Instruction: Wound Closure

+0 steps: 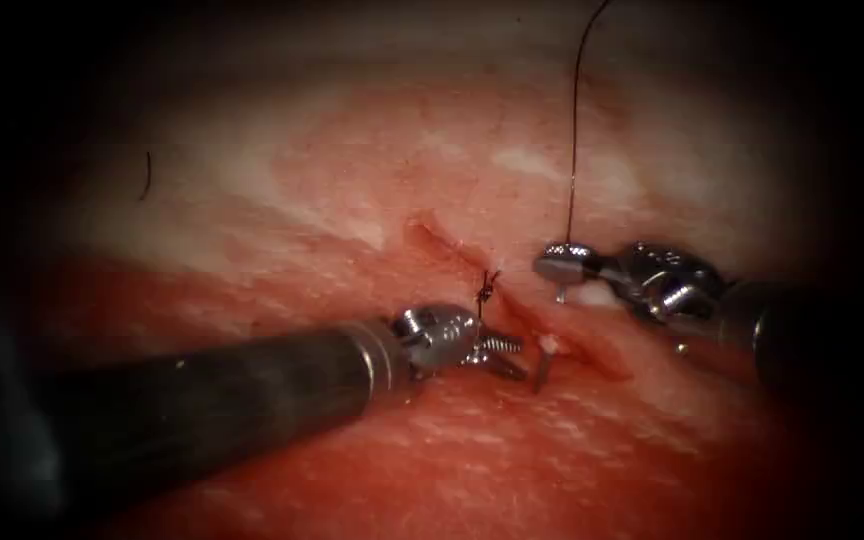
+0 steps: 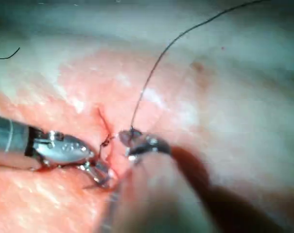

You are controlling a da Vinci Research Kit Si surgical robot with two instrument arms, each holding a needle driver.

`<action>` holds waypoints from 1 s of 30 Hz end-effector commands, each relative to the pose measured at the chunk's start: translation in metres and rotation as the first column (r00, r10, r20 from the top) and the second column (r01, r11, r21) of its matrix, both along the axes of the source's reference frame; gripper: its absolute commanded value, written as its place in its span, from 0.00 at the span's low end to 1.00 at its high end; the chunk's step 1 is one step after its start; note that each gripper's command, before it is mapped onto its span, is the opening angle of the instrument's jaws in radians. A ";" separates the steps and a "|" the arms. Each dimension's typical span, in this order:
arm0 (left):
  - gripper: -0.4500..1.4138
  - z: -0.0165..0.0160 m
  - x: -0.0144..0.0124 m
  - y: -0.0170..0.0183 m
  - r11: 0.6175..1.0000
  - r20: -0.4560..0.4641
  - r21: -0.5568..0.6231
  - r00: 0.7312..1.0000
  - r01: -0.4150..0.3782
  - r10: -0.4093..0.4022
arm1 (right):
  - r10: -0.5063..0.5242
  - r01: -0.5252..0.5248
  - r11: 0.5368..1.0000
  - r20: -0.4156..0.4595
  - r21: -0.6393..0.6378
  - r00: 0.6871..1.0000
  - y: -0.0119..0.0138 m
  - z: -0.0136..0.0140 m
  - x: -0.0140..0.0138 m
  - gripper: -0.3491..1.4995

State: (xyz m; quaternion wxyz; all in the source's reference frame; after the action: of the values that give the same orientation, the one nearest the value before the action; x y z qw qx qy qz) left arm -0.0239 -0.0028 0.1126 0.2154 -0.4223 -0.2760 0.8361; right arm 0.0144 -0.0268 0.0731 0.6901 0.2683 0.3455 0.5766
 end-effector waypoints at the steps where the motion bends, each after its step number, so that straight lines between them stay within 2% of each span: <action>1: 0.24 0.0006 -0.0007 -0.0004 1.000 0.001 0.002 1.000 -0.001 0.001 | -0.002 0.003 0.999 -0.018 0.035 1.000 -0.0005 0.0006 0.0011 0.00; 8: 0.24 0.0006 -0.0007 -0.0004 1.000 0.004 0.004 1.000 -0.002 0.002 | -0.011 0.017 0.994 -0.058 0.111 0.998 -0.0030 -0.0002 0.0019 0.00; 11: 0.24 0.0005 -0.0007 -0.0004 1.000 0.003 0.004 1.000 -0.002 0.002 | 0.003 0.004 0.995 -0.070 0.103 0.998 -0.0028 -0.0003 0.0020 0.00; 12: 0.24 0.0005 -0.0008 -0.0004 1.000 0.004 0.005 1.000 -0.002 0.002 | 0.007 0.001 0.995 -0.074 0.101 0.997 -0.0026 -0.0003 0.0020 0.12; 14: 0.24 0.0003 -0.0008 -0.0004 1.000 0.003 0.011 1.000 0.001 -0.002 | 0.018 -0.010 0.995 -0.080 0.100 0.997 -0.0021 0.0001 0.0019 0.43; 16: 0.26 -0.0001 -0.0007 -0.0003 1.000 0.009 0.000 1.000 -0.008 0.008 | 0.021 -0.016 0.998 -0.084 0.060 0.996 -0.0015 0.0007 0.0018 0.59; 19: 0.31 -0.0013 0.0000 0.0002 0.998 0.035 -0.048 0.998 -0.049 0.050 | 0.022 -0.022 1.000 -0.088 -0.006 0.996 -0.0009 0.0016 0.0013 0.72; 24: 0.33 -0.0038 0.0014 0.0016 0.984 0.081 -0.138 0.989 -0.109 0.121 | 0.001 -0.014 0.993 -0.113 -0.114 0.994 0.0001 0.0026 -0.0001 0.89; 30: 0.36 -0.0043 0.0005 0.0011 0.944 0.104 -0.289 0.975 -0.159 0.196 | 0.017 -0.038 0.988 -0.140 -0.151 0.990 0.0013 0.0026 -0.0027 0.89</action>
State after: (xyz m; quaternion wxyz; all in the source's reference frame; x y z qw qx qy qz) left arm -0.0230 -0.0015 0.1078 0.0404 -0.4855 -0.1950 0.8512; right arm 0.0107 -0.0254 0.0750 0.6744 0.2445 0.4389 0.5410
